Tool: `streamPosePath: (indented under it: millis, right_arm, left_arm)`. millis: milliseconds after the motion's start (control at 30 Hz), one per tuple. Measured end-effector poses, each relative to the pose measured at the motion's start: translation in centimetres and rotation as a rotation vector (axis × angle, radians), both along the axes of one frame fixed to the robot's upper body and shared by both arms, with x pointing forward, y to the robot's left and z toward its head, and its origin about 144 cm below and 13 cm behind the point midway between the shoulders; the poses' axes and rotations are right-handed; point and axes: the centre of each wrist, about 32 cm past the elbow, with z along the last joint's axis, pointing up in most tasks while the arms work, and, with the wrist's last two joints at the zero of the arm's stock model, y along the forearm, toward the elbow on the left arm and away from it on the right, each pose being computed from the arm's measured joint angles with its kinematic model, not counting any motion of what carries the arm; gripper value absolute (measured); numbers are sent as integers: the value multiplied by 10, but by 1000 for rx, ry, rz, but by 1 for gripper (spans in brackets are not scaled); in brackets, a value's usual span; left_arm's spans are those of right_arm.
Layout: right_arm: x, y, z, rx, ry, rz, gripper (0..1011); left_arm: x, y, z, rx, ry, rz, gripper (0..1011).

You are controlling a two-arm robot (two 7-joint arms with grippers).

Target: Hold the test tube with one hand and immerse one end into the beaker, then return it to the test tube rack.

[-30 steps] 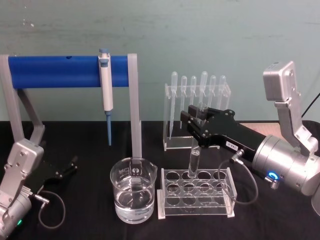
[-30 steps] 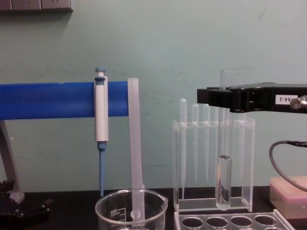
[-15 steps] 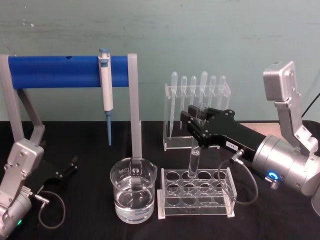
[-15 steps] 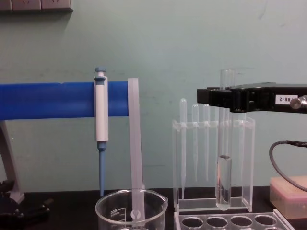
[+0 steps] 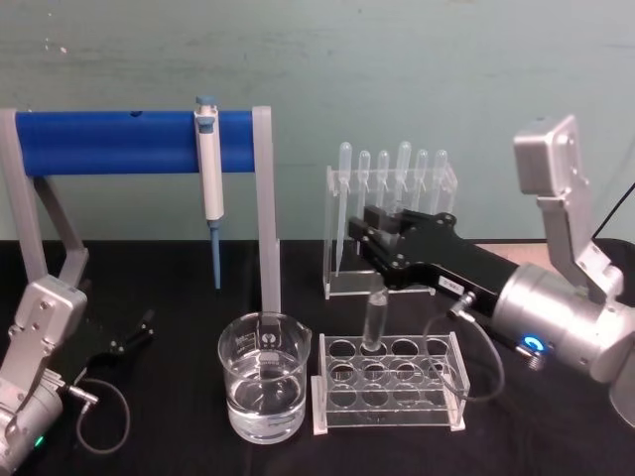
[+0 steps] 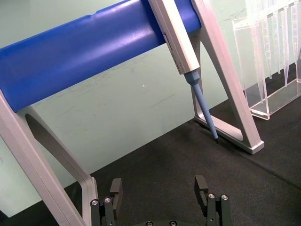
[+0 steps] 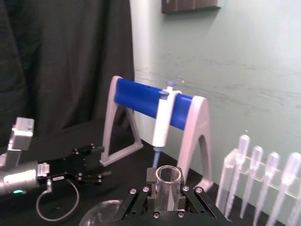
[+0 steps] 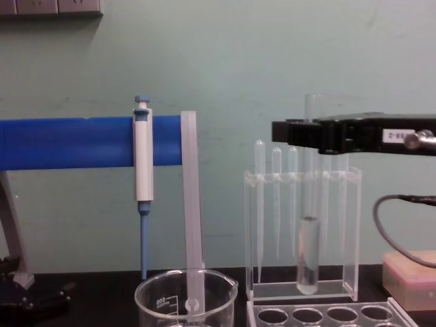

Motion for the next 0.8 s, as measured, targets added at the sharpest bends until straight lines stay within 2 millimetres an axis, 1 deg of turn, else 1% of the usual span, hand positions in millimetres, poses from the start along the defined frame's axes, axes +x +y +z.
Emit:
streamPosePath:
  millis: [167, 333, 467, 633, 700, 800]
  right_arm:
    - [6, 13, 7, 7, -15, 45, 217]
    - [16, 33, 17, 10, -41, 100, 217]
    - [24, 48, 21, 8, -50, 131, 217]
    - [34, 65, 19, 4, -48, 157, 217]
    - [37, 68, 17, 5, -46, 161, 217]
    - [41, 76, 9, 5, -40, 168, 217]
  left_arm:
    - [0, 0, 0, 0, 0, 0, 1000]
    - [0, 0, 0, 0, 0, 0, 1000]
    - [0, 0, 0, 0, 0, 0, 1000]
    - [0, 0, 0, 0, 0, 0, 1000]
    - [0, 0, 0, 0, 0, 0, 1000]
    - [0, 0, 0, 0, 0, 0, 1000]
